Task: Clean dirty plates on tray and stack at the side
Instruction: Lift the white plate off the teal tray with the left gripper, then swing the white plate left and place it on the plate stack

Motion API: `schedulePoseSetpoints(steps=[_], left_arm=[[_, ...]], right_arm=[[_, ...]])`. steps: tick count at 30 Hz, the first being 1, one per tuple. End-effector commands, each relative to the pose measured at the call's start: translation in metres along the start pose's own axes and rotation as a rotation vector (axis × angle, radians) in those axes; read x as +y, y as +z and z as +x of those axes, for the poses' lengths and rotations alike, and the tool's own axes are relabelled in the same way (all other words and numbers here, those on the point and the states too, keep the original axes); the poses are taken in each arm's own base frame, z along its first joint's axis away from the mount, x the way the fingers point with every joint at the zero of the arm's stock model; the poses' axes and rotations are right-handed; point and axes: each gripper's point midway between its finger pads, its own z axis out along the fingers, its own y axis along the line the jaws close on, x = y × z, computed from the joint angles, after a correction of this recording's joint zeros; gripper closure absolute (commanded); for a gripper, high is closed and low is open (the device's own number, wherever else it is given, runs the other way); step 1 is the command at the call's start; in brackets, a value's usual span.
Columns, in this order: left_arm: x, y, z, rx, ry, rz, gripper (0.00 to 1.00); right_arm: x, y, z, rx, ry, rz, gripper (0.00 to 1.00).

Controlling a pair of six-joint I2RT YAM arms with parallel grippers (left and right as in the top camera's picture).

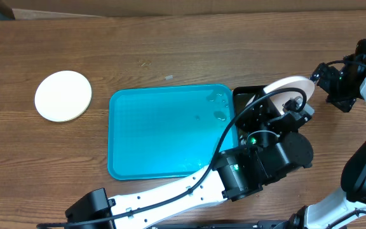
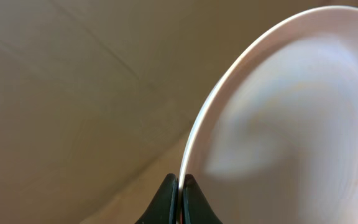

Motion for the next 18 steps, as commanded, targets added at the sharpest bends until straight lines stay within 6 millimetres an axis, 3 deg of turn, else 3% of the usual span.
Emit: schedulePoseSetpoints(steps=[1, 6, 11, 18], left_arm=[[0.026, -0.005, -0.015, -0.013, 0.041, -0.082, 0.96], [0.034, 0.004, -0.012, -0.006, -0.054, -0.102, 0.96], [0.038, 0.016, 0.008, 0.047, -0.171, -0.113, 0.96], [-0.003, 0.043, 0.072, 0.262, -0.365, 0.191, 0.96]], right_arm=[[0.003, -0.005, -0.004, -0.017, 0.0, -0.011, 0.0], [0.003, -0.005, -0.004, -0.017, 0.0, -0.011, 0.0], [0.003, -0.005, -0.004, -0.017, 0.0, -0.011, 0.0], [0.003, -0.005, -0.004, -0.017, 0.0, -0.011, 0.0]])
